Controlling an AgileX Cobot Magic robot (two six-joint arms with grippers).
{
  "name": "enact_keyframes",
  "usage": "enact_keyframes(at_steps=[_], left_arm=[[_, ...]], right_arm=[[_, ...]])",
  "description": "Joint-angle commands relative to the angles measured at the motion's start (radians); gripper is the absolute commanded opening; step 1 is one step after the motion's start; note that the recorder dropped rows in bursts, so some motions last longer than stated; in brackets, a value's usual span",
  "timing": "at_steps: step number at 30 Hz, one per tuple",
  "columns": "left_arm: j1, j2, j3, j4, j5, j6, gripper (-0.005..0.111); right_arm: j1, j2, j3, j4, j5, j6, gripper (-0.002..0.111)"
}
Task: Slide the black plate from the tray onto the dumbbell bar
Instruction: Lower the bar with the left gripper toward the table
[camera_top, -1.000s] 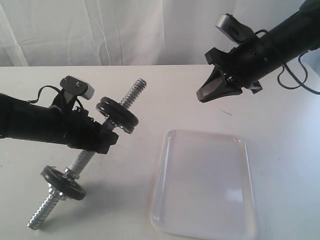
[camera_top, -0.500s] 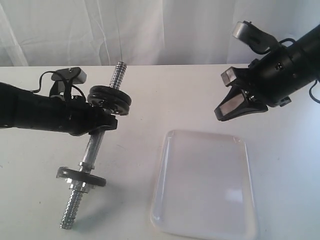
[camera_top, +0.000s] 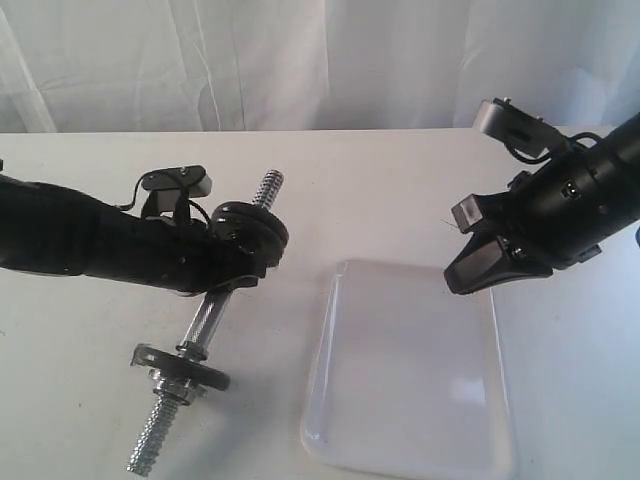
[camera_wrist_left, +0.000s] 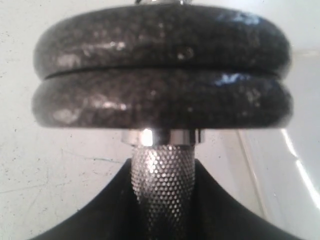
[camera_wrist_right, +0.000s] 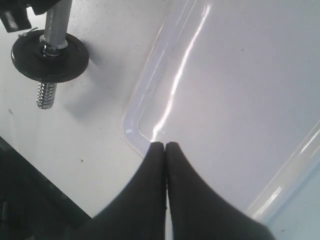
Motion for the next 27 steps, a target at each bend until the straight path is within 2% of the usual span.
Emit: enact_keyframes(at_steps=[1, 27], left_arm=[[-0.002, -0.051, -0.072, -0.089, 0.033, -0.074, 0.000], [-0.019, 0.038, -0.075, -0.089, 0.032, -0.128, 0.000]], right_arm=[[-0.004, -0.013, 0.020, -0.003, -0.007, -0.012, 0.000], [-0.004, -0.017, 0.024, -0.003, -0.017, -0.012, 0.000]])
